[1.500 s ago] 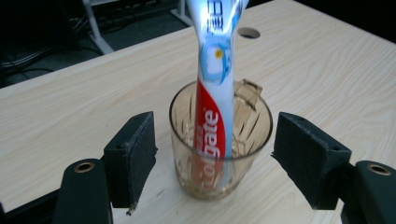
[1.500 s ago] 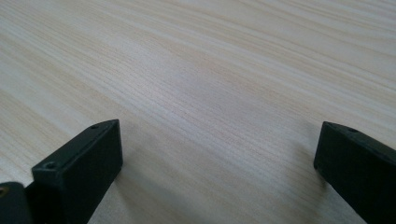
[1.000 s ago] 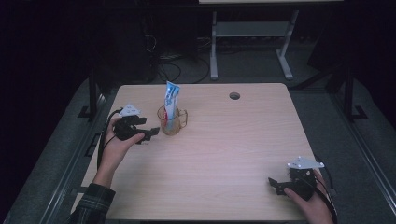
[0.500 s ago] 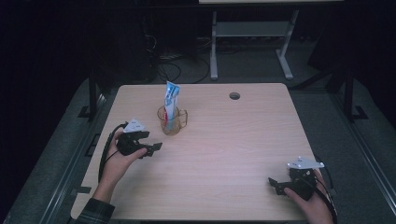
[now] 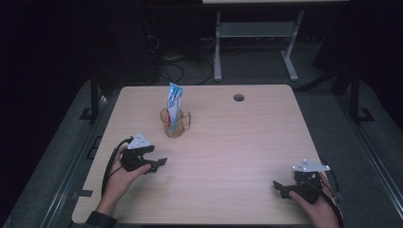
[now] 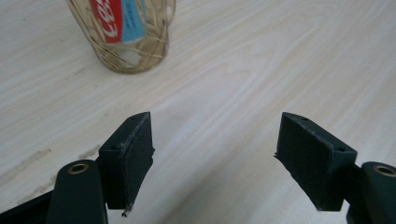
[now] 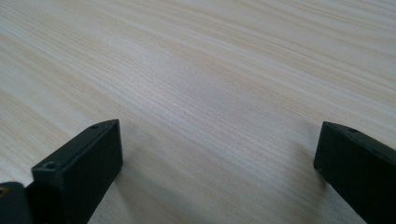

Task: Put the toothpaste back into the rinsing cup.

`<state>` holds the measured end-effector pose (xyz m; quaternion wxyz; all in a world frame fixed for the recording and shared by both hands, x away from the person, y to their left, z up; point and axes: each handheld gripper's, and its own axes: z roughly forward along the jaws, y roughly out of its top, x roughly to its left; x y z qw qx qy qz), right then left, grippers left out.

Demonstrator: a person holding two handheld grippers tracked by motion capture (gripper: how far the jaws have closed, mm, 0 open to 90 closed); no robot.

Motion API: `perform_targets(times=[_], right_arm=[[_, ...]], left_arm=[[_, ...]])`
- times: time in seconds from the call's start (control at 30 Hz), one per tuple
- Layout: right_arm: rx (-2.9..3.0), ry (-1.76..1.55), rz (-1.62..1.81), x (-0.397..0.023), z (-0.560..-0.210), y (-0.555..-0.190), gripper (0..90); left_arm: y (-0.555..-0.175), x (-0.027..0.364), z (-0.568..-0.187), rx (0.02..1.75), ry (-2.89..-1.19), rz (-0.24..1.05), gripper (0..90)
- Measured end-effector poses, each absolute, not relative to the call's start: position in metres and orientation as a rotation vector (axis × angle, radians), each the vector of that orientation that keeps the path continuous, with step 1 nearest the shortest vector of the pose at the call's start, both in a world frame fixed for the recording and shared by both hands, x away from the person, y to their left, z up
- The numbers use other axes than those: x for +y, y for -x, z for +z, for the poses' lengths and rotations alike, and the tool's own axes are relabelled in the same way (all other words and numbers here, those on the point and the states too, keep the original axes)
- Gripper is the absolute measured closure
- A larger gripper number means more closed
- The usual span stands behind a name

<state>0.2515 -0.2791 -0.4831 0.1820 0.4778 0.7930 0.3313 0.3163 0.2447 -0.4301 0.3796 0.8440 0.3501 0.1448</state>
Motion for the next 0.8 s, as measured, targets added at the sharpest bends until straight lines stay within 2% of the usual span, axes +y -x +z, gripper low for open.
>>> perform_targets(times=[0.37, 0.8], right_arm=[[2.238, -1.349, 0.935, -0.279, -0.483, -0.252, 0.5], [2.238, -1.349, 0.935, -0.279, -0.483, -0.252, 0.5]], left_arm=[[-0.293, 0.245, -0.451, 0.871, -2.189, 0.341, 26.3], [-0.287, 0.249, -0.469, 0.883, -2.224, 0.341, 26.0]])
